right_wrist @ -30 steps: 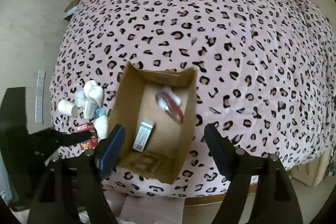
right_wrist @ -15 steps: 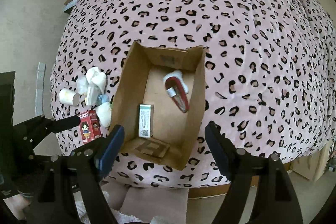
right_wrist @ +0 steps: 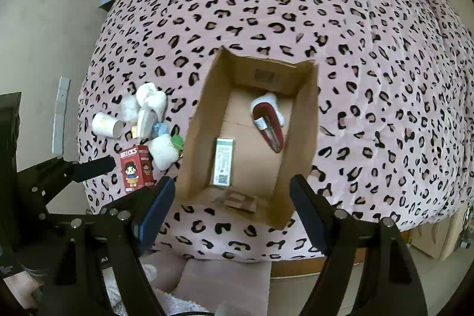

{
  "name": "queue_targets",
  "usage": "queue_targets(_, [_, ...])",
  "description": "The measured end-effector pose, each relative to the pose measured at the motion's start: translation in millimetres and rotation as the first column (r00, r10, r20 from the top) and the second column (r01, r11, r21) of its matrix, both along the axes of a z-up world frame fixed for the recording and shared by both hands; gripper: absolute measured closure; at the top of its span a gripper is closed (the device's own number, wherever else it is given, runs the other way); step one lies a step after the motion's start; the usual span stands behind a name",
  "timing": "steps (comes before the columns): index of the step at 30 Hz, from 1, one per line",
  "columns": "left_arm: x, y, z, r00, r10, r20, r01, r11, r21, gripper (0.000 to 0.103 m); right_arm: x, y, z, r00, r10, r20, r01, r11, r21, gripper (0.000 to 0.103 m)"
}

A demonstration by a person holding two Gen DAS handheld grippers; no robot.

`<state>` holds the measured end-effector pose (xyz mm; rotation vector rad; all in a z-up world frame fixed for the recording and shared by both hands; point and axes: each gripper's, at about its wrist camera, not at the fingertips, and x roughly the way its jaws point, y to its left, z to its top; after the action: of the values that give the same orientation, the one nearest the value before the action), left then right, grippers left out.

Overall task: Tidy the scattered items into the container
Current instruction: 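Withdraw both grippers from the box toward the remaining items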

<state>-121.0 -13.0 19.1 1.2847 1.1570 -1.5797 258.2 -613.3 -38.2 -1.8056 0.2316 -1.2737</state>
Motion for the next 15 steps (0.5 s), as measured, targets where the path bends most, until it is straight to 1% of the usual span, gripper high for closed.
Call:
queue_targets(3, [14.0, 2.5, -0.1, 1.0, 0.025, -0.001, -0.025, 1.0, 0.004, 0.036, 4.3, -9.7, -9.0, 0.997, -0.071, -0.007, 0.071, 0.997, -0.005, 0.022])
queue_targets(6, [28.0, 5.2, 0.1, 0.999, 0.053, -0.005, -0.053, 0.999, 0.008, 0.036, 7.9, -19.6, -18.2, 0.987, -0.163, -0.012, 0.163, 0.987, -0.012, 0.022])
queue_targets(8, [38.2, 6.8, 0.2, 0.997, 0.071, -0.007, -0.071, 0.997, 0.01, 0.036, 10.0, -27.2, -25.0, 0.968, -0.252, -0.013, 0.251, 0.968, -0.015, 0.022])
queue_targets(12, [62.5, 10.7, -2.2, 0.993, 0.116, -0.013, -0.116, 0.993, 0.02, 0.036, 14.8, -44.9, -38.1, 0.937, -0.349, -0.023, 0.349, 0.937, -0.024, 0.022])
queue_targets(15, [87.9, 14.6, -7.6, 0.984, 0.176, -0.017, -0.176, 0.984, 0.039, 0.036, 18.1, -61.1, -47.6, 0.895, -0.445, -0.028, 0.444, 0.895, -0.028, 0.022])
